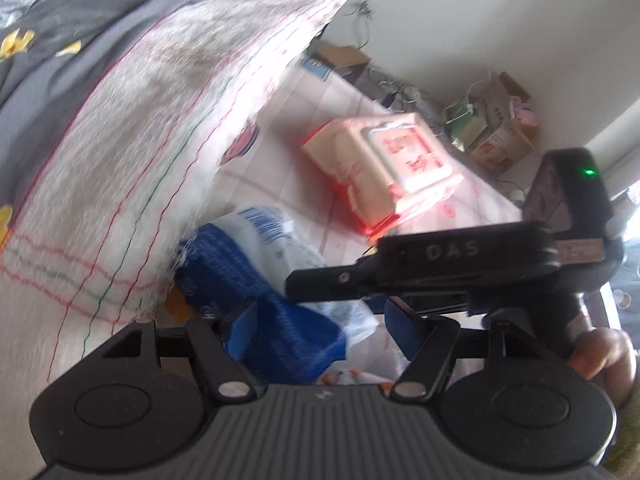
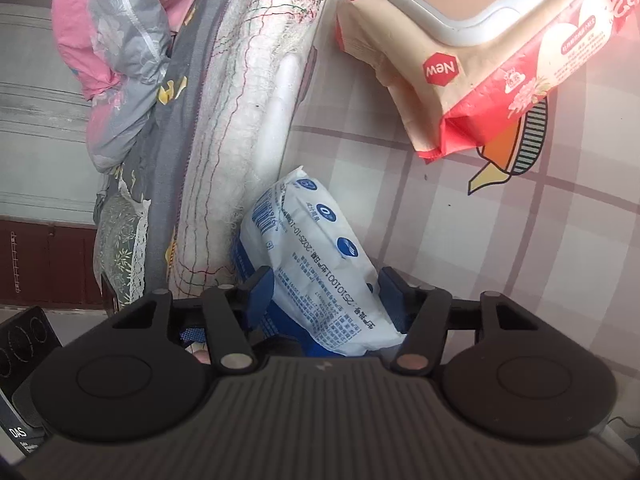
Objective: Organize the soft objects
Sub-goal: 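Close the right tool on the cotton-pad bag and lift it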
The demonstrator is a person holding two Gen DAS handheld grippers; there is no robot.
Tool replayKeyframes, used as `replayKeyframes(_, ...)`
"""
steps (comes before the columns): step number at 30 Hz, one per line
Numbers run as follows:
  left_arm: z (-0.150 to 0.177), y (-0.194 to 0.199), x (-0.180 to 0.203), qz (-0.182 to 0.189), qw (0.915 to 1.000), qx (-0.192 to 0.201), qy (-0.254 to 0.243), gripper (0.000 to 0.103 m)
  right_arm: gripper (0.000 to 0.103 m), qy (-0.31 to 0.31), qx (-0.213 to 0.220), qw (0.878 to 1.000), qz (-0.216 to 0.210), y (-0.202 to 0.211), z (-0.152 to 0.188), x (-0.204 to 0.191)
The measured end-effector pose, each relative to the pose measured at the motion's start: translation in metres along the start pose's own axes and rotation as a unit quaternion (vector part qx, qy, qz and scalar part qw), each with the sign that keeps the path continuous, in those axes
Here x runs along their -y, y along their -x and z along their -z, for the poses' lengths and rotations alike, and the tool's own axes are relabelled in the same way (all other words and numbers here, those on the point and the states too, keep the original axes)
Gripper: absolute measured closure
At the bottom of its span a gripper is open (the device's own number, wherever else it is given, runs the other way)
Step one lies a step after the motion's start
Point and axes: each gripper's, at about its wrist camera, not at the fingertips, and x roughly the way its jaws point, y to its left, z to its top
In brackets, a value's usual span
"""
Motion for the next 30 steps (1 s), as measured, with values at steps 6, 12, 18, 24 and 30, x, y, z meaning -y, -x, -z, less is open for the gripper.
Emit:
replayKeyframes(6, -0.002, 0.003, 0.001, 0.01, 0.9999, 0.0, -0.003, 0.039, 0.058, -0.003, 0.015, 1.0, -0.004, 0.006, -0.002, 0.0)
replayKeyframes(12, 0.005, 0.005, -0.013, -0.026, 0.9996, -0.01, 0.008, 0.026, 0.057, -0.024, 0.037, 0.999, 0.01, 0.009, -0.007, 0.015)
replayKeyframes(18, -0.001, -0.022, -0.023, -0.035, 0.9967, -0.065, 0.035, 0.021, 0.052, -0.016, 0.036, 0.999, 0.016, 0.001, -0.012, 0.011)
replayKeyframes(24, -0.002, -0.045, -0.024, -0.024, 0.9954, -0.083, 0.042, 0.025, 0.048, -0.018, 0.023, 1.0, -0.001, -0.011, -0.015, 0.013)
replayKeyframes(30, -0.005, -0.031, -0.011, -0.037, 0.9981, -0.047, 0.011, 0.029, 0.053, -0.005, 0.025, 1.0, -0.01, -0.009, -0.01, 0.008)
